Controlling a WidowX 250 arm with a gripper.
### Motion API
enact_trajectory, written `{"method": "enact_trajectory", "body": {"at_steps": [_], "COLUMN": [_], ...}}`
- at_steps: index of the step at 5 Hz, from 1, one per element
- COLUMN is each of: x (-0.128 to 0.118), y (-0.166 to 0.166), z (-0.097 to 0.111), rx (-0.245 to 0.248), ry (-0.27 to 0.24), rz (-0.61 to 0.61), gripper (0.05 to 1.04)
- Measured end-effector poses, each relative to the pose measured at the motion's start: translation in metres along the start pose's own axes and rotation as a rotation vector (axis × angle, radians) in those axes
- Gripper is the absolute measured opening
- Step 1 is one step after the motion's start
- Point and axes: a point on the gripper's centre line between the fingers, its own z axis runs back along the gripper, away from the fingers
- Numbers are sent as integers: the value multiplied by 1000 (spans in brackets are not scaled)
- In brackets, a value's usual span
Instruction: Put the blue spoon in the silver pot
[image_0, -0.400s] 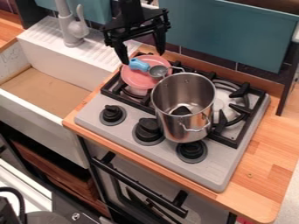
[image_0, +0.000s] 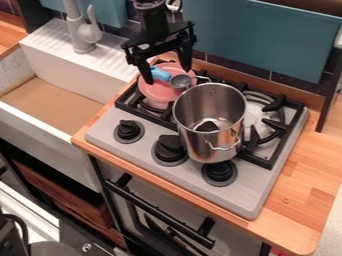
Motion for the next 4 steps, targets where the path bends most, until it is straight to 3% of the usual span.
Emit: {"method": "enact_trajectory", "body": {"at_steps": [1,3,4], "x": [20,43,48], "y": [-5,-9,-9], "z": [-15,-23,-41], "rx": [-43,-65,7], "ry": [-51,-153,-141], "rz": [157,370,465], "gripper": [995,995,995]}}
